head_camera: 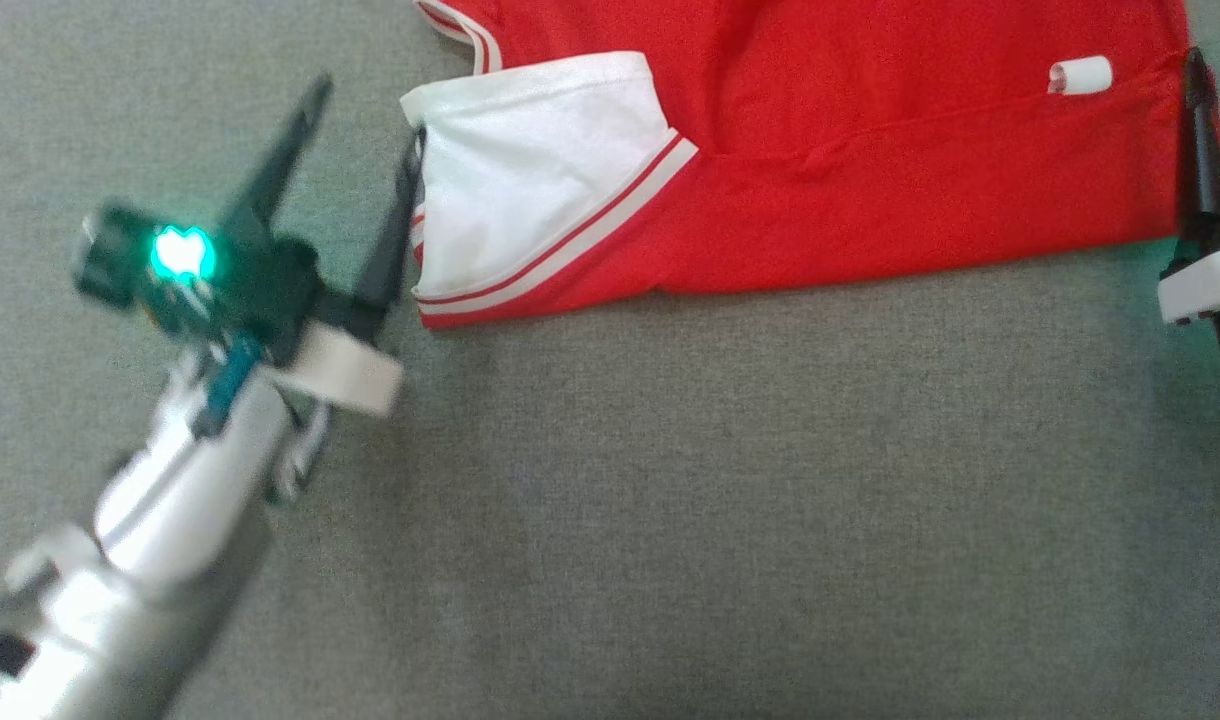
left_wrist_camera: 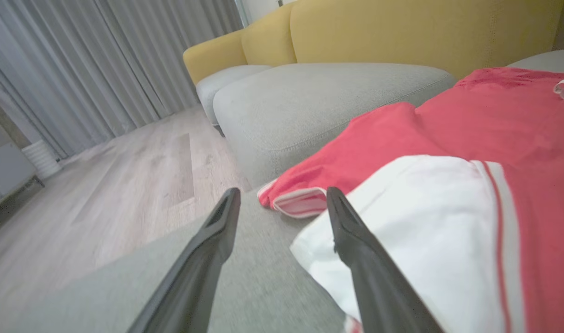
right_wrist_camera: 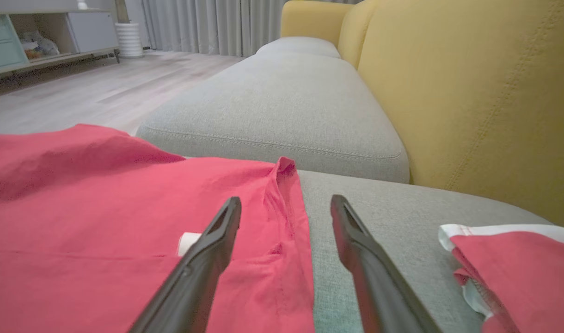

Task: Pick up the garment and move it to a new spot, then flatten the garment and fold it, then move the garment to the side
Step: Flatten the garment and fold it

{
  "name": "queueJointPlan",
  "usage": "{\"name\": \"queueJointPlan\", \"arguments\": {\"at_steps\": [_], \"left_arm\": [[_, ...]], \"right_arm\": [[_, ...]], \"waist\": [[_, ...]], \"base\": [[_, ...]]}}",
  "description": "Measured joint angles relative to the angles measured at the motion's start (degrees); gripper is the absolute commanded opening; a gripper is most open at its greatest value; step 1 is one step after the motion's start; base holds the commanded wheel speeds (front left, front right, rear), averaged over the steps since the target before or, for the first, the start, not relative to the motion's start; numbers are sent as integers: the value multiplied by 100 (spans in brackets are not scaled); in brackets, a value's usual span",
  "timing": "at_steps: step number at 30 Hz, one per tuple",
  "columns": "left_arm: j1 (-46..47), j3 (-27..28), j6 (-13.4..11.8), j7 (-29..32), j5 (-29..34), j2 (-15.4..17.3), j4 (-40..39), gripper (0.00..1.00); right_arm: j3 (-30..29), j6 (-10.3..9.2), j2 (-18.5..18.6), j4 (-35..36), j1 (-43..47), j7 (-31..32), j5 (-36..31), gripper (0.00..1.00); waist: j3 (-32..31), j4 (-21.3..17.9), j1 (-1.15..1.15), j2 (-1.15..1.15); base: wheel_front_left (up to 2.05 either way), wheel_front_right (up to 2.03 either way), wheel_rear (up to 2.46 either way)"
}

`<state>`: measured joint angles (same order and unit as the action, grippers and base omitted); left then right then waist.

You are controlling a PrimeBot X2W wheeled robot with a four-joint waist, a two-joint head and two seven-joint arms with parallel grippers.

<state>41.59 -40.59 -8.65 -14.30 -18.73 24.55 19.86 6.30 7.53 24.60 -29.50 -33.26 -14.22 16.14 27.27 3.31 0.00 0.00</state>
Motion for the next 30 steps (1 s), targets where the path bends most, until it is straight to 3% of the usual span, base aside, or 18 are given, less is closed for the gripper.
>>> {"name": "queueJointPlan", "arguments": {"at_steps": [5,12,17,24,25,26,27,30], "left_arm": [[-1126,193,-252,-16,-223,-370,-403,100],[-1981,605,-233,-16,-580,-878,-180,100],[-1908,926,21,-24,-802,-1109,364,100],[-1598,961,463,-119,-811,-1279,981,100],[-1549,939,536,-120,-812,-1292,1069,55],[-1498,907,627,-119,-812,-1301,1147,20],[-1451,877,723,-115,-812,-1304,1218,0],[-1350,804,872,-115,-812,-1321,1350,0]], "right_arm": [[-369,0,-235,355,367,-15,-22,100],[-515,0,-511,554,942,-15,-112,100],[-526,0,-531,612,935,-15,-137,100],[-593,0,-528,536,935,-15,-137,100],[-603,0,-528,506,935,-15,-137,100],[-612,0,-528,456,935,-15,-136,100],[-613,0,-530,389,934,-15,-135,100],[-608,0,-534,137,928,-15,-44,100]], "waist": [[-187,13,-1,0],[-291,3,-1,0],[-247,-68,-1,0],[-209,-133,-2,0],[-213,-137,-2,0],[-218,-139,-2,0],[-227,-136,-2,1],[-250,-115,-1,0]], "base": [[0,0,0],[0,0,0],[0,0,0],[0,0,0],[0,0,0],[0,0,0],[0,0,0],[0,0,0]]}}
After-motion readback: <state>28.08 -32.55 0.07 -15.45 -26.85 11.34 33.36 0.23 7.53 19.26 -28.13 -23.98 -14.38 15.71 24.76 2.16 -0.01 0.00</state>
